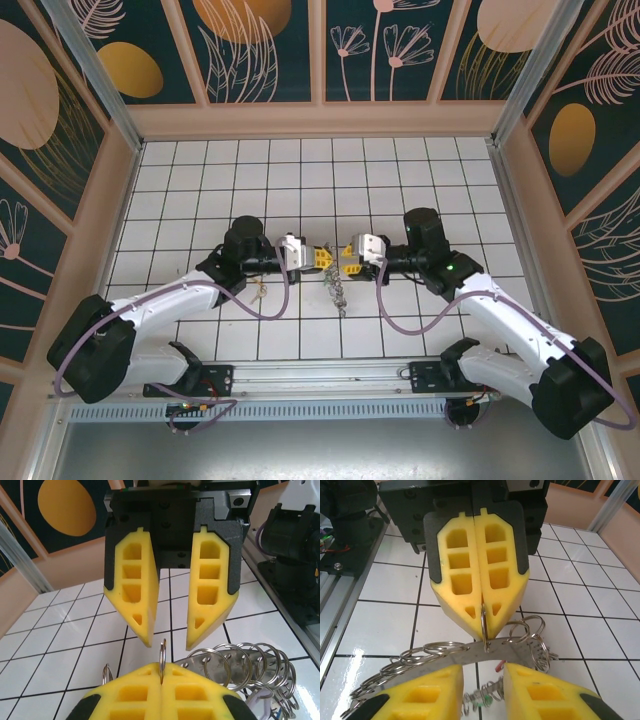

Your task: Put the keys on the keyring

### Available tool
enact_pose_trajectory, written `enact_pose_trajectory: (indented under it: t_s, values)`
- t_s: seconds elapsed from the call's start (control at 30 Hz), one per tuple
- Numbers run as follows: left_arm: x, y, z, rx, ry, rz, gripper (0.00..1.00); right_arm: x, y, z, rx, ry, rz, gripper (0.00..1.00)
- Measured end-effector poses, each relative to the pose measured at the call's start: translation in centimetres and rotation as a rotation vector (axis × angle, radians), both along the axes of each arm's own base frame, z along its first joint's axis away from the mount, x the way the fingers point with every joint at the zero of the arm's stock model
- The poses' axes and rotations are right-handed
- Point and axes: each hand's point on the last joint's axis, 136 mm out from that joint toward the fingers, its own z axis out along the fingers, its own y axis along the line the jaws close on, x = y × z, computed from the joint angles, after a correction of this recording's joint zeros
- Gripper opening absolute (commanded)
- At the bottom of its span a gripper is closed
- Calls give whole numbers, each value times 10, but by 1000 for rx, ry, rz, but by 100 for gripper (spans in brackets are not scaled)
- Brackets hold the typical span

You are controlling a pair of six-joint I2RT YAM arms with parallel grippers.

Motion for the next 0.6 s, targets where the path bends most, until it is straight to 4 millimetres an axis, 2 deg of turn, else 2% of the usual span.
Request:
enact_pose_trajectory:
  t_s: [0.53, 0.6]
  values:
    - [-2, -5, -6, -6, 21, -39, 0, 0, 9, 1, 22, -2, 17, 26]
    - [-2, -5, -5, -10, 21, -39, 0, 1, 10, 2, 23, -5, 15, 21]
